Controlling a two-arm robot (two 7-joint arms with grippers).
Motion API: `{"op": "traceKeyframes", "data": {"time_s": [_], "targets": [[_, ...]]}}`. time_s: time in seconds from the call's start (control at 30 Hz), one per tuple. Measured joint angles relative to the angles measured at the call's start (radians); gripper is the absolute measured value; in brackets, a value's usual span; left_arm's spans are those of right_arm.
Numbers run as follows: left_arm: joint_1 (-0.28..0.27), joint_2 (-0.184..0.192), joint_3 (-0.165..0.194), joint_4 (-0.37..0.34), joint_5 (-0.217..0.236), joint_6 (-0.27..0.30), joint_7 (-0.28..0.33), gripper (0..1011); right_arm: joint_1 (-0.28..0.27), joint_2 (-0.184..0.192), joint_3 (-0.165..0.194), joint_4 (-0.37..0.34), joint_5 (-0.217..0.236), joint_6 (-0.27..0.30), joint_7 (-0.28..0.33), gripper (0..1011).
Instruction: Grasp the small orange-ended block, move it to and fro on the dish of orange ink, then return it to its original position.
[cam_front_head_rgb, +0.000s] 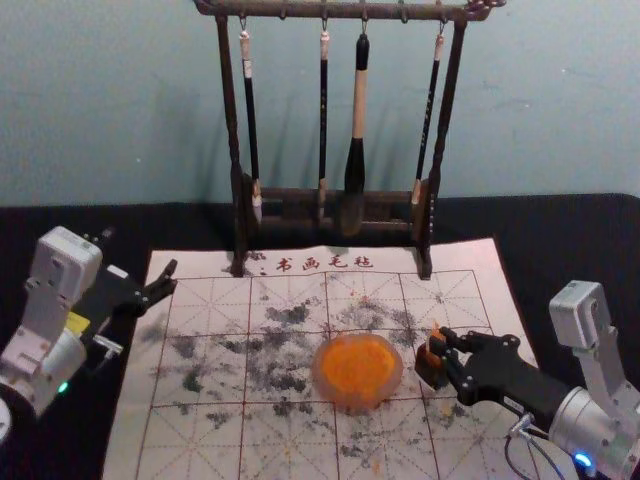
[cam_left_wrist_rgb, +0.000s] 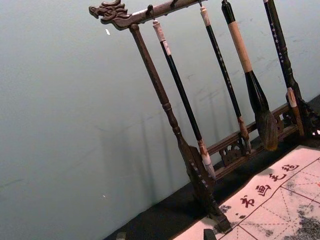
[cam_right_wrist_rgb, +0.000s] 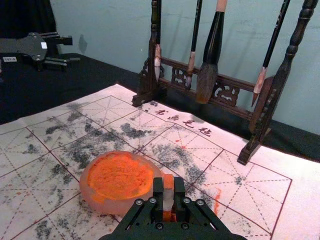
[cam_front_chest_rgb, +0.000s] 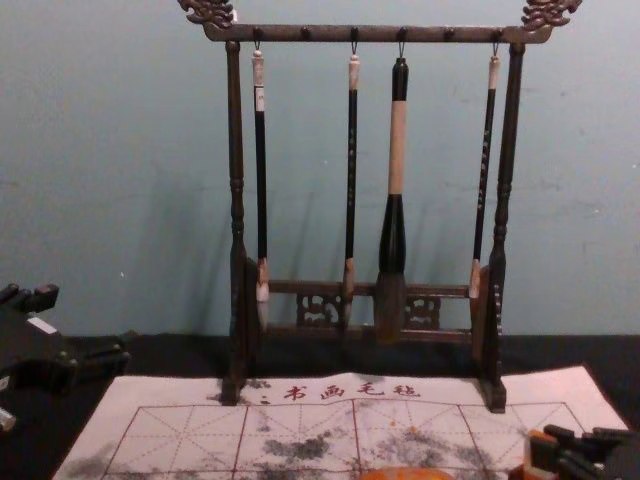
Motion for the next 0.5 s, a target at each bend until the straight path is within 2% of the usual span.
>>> {"op": "traceKeyframes", "data": {"time_s": [0.5], "targets": [[0.0, 0.0, 0.0, 0.0, 0.0, 0.0, 0.0, 1001, -0.001, 0.0, 0.001, -0.001, -0.003, -0.003, -0.005, 81]]}}
